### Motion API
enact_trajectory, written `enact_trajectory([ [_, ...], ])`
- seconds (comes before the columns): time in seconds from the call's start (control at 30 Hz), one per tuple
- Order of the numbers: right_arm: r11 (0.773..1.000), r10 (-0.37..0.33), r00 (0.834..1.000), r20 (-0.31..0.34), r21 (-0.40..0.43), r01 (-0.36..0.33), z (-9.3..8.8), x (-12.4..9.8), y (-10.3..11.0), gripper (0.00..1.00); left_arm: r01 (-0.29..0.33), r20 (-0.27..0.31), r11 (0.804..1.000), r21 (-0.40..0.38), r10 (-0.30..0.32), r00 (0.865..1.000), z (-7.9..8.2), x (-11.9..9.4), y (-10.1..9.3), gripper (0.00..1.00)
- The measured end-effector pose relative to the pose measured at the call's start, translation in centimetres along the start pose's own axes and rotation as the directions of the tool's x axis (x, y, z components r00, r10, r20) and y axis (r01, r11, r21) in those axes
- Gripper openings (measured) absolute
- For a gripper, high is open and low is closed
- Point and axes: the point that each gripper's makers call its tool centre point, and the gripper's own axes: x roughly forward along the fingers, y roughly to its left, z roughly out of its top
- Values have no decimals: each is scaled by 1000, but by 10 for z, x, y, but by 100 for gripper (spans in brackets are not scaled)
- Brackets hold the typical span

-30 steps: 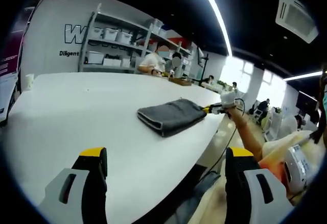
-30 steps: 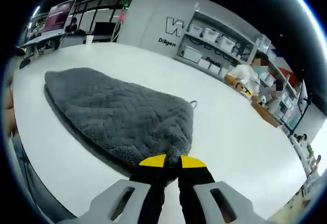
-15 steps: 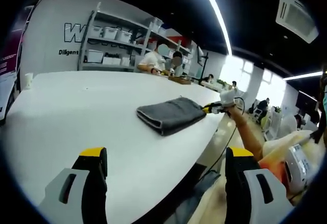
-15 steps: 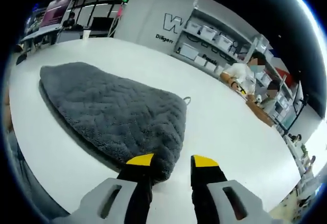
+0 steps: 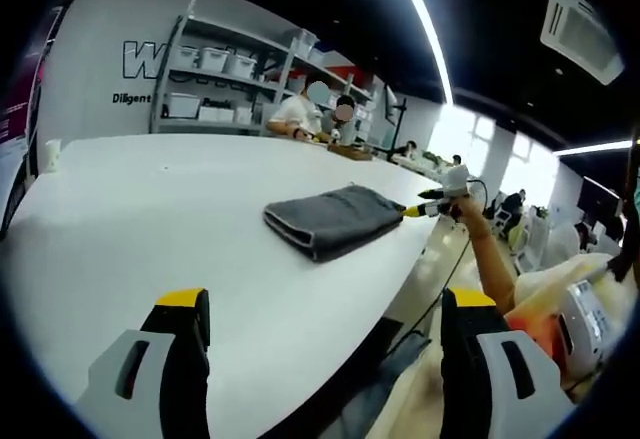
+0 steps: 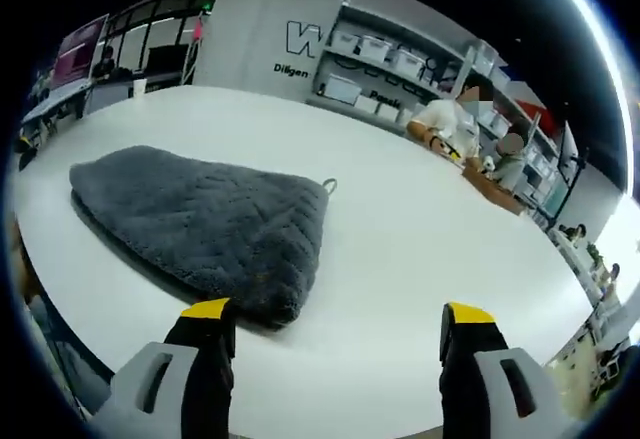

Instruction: Open the folded towel by lifting each exposed corner and separating the folded layers until the towel lies flat within the target outline without major curled edges

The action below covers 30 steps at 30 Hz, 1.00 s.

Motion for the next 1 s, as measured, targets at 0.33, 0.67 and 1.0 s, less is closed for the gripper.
enact_trajectory([
  [0.33, 996, 74, 997, -21, -39, -75, 7, -8, 29, 99, -11, -1, 1000, -4, 11, 1000, -2, -1, 2, 94],
  [0.67, 990, 122, 992, -22, -70, -123, 10, -12, 43, 99, -18, -3, 1000, -9, 18, 1000, -2, 0, 7, 94],
  [1.0, 987, 150, 989, -15, -64, -150, 7, -19, 42, 99, -19, -29, 1000, -1, 19, 999, -6, 8, 6, 94],
])
